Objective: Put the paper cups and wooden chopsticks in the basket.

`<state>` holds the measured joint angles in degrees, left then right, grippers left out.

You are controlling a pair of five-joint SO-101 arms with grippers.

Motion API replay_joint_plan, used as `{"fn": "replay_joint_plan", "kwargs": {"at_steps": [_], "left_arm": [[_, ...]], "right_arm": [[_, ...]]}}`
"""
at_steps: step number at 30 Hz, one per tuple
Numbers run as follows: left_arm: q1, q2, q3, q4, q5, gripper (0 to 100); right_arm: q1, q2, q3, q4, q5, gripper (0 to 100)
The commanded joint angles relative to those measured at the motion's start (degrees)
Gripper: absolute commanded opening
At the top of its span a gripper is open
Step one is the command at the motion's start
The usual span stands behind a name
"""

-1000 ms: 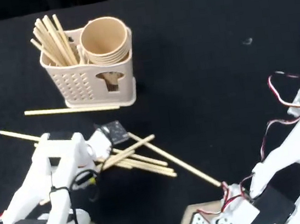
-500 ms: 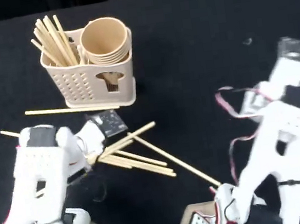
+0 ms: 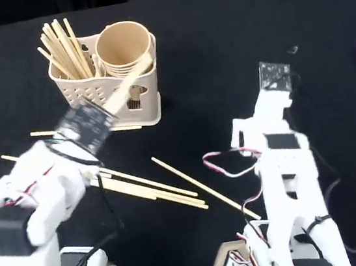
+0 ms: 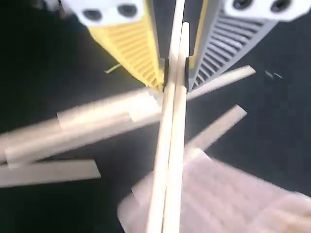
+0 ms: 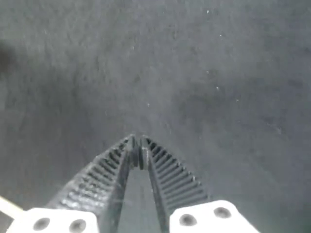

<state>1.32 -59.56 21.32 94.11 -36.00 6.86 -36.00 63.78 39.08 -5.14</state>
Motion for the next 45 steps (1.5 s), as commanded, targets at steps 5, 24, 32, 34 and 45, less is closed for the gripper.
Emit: {"fn": "replay_joint_plan", "kwargs": {"at_steps": [5, 24, 32, 34, 45], "left_arm": [[0.3, 0.1, -7.8, -32.0, 20.7, 3], [-9.5, 22.3, 5.5, -78.1, 52.7, 3], [-8.2, 30.0, 4.5, -78.1, 53.0, 3], [-8.2, 30.5, 4.8, -77.8, 53.0, 4], [-8.7, 30.2, 2.9, -73.6, 53.1, 17]], "right_arm": [[-1.1, -2.3, 7.9, -14.6, -0.8, 1.2], [-4.3, -2.3, 8.3, -14.9, -0.6, 1.2], [-4.3, -2.3, 8.3, -14.7, -0.6, 1.2], [-4.3, -2.3, 8.3, -14.7, -0.6, 1.2], [-5.5, -2.3, 8.3, -13.8, 3.9, 1.2]]}}
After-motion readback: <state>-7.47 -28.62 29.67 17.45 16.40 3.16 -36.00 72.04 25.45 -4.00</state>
